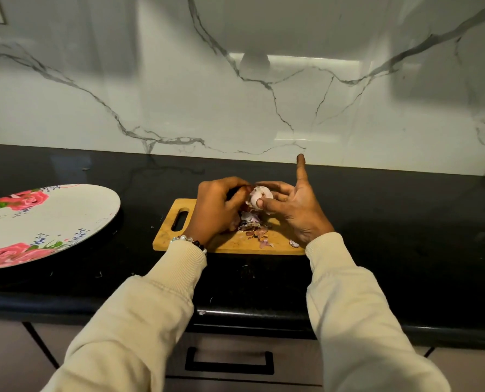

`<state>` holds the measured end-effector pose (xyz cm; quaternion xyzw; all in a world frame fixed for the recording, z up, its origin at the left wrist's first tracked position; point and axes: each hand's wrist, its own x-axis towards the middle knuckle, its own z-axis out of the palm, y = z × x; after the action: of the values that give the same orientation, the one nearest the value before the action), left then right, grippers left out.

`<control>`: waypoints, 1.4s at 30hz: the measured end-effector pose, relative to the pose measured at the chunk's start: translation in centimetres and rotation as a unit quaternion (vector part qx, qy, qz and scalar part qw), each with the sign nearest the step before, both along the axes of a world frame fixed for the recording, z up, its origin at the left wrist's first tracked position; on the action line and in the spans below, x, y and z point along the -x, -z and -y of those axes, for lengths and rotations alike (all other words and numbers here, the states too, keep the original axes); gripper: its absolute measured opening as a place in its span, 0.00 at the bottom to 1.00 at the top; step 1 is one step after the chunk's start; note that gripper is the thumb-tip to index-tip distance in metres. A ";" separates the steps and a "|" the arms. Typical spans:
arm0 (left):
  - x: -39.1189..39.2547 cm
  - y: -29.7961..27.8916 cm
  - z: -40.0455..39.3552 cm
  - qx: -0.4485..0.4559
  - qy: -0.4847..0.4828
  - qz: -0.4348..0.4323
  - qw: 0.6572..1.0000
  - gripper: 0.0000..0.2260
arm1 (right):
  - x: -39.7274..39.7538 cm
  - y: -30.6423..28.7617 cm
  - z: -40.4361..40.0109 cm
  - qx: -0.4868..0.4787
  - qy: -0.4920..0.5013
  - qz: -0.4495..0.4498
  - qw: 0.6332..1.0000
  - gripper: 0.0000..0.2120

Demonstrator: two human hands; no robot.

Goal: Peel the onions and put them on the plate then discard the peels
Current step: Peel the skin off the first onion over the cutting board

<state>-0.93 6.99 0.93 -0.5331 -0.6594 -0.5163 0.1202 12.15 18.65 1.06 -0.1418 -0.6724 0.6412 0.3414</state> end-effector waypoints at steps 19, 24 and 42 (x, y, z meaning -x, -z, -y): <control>0.0 0.2 -0.3 0.023 -0.022 -0.013 0.999 0.05 | -0.2 -0.2 0.3 -0.015 -0.020 0.023 0.999 0.61; -0.2 0.2 -0.2 0.010 0.005 0.050 0.999 0.06 | -0.3 -0.3 0.6 -0.006 -0.027 0.013 1.000 0.60; 0.1 0.4 -0.3 0.045 0.025 -0.094 0.994 0.14 | -0.4 -0.5 0.6 0.050 -0.051 0.005 0.997 0.51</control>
<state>-1.04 7.26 0.54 -0.6005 -0.6543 -0.4364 0.1444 12.53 18.01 1.54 -0.1275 -0.6473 0.6899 0.2979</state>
